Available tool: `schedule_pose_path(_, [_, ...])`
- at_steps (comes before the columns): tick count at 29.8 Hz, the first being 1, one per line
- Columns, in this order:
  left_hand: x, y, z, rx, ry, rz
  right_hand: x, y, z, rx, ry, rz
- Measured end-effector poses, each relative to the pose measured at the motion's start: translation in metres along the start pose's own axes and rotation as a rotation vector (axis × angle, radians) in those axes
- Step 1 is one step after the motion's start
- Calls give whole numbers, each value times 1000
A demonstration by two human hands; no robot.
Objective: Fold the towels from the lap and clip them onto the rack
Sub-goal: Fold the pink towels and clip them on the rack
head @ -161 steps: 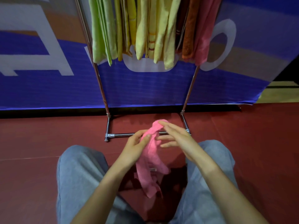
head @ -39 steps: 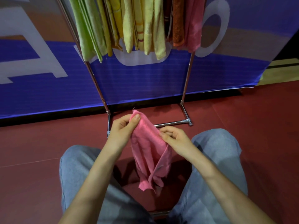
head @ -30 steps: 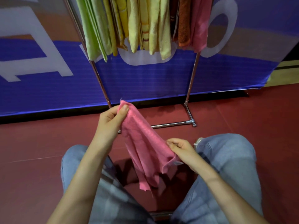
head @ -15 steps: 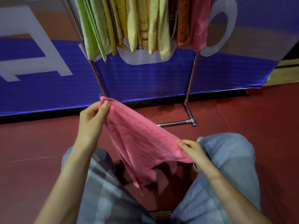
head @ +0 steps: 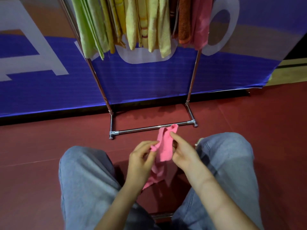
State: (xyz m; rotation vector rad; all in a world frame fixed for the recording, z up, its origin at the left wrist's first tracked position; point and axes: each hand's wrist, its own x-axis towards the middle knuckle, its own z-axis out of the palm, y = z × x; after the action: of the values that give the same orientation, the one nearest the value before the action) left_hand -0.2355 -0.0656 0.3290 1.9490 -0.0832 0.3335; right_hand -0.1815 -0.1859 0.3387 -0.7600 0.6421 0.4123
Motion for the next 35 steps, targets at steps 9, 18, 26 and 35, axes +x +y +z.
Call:
schedule_pose_path(9, [-12,-2,6,133,11,47,-12,9,11,177,-10,52])
schedule_pose_path(18, [-12,-4,4,153,-19,18,-25,12,21,219,-6,77])
schedule_pose_path(26, [-14,-1,9,204,-5,-2,-31,15,19,218,12,66])
schedule_pose_path(35, [-17,7,15,152,65,-87,-35,20,15,166,38,16])
